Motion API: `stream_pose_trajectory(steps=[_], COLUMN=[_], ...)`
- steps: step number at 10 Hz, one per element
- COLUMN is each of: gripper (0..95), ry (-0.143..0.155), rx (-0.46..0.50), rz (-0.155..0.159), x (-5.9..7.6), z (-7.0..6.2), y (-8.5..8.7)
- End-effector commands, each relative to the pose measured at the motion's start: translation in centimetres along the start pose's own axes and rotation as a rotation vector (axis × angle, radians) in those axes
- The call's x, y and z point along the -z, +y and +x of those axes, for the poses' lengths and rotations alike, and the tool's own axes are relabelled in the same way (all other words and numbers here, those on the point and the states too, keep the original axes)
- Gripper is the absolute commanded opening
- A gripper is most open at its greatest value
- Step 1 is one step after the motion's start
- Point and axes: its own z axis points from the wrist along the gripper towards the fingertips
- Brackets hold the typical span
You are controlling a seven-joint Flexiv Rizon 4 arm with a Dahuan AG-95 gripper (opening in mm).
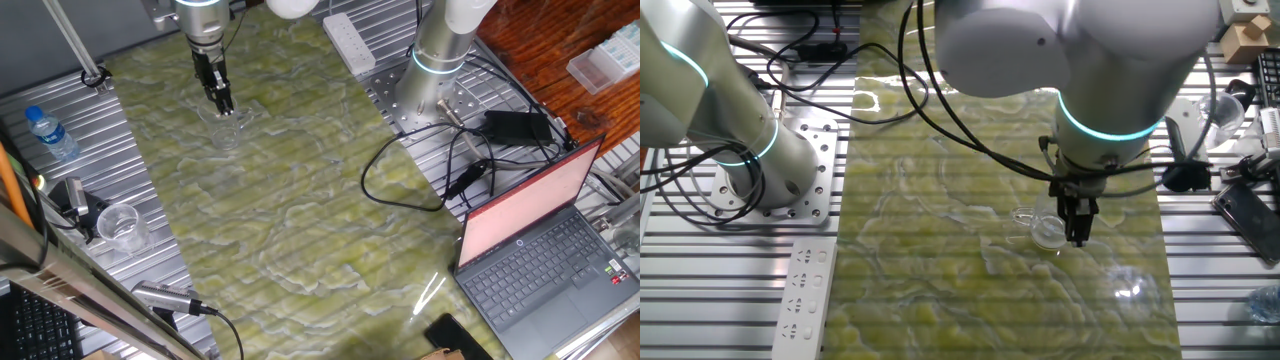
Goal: Pick up the cup
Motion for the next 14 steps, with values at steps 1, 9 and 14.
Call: stream_pose_trajectory(steps=[1,9,14], gripper=[95.0,95.0,95.0], ry=[0.052,0.060,0.060], rx=[0.055,0.033,0.042], rz=[-0.028,-0.037,-0.053], x=[0.05,0.05,-0.02], z=[0.00,0.00,-0.02], y=[0.08,0.08,0.04])
